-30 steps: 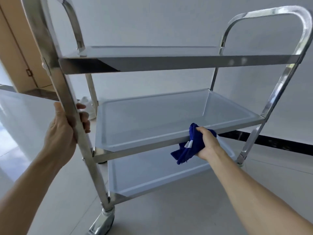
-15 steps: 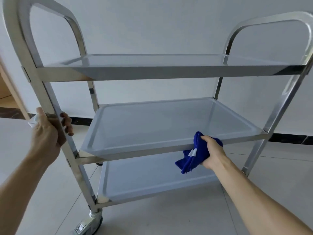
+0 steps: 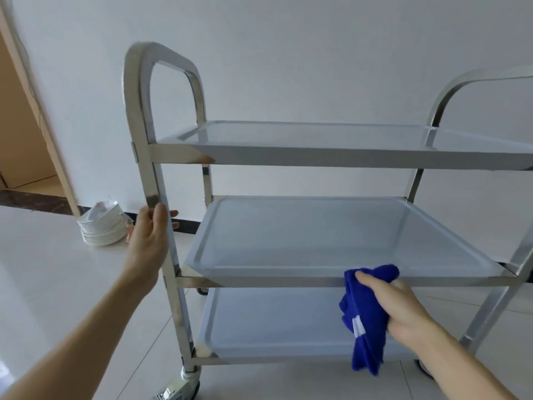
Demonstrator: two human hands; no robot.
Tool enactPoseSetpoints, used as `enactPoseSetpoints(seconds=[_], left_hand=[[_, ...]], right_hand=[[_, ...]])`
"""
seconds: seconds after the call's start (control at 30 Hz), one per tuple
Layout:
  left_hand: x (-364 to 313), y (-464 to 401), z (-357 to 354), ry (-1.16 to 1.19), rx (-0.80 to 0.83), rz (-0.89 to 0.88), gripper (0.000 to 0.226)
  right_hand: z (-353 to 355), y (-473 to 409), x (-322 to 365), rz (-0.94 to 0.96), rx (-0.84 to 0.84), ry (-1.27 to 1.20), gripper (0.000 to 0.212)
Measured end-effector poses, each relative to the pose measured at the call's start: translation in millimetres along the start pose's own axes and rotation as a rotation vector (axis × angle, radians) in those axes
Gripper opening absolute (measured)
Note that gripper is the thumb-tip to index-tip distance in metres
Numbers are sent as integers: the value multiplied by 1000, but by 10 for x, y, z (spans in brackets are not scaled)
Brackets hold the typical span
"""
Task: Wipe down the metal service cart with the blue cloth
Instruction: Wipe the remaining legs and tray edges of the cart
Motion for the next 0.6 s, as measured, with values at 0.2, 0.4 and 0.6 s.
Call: enactPoseSetpoints(seconds=[0.2,0.4,0.6], left_hand=[[4,26,-16,-216,68,-22,11],[-46,68,24,-221,48,-40,14],[-83,55,54,-279,14,-54,12]], right_hand=[[-1474,1222,1545,1010,37,408,32],[-3038,1840,2297,1625,-340,1133,76],[-3731,1317,1947,1391,-302,1490,104]])
Point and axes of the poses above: each hand's wrist, its own y-axis away from the middle knuckle, its own z-axis out of the back of the hand, x = y × z, the point moved 9 cm from there along -y, towards the middle knuckle, and after that the axes turned 4 degrees about -z, right-handed, at the moved point
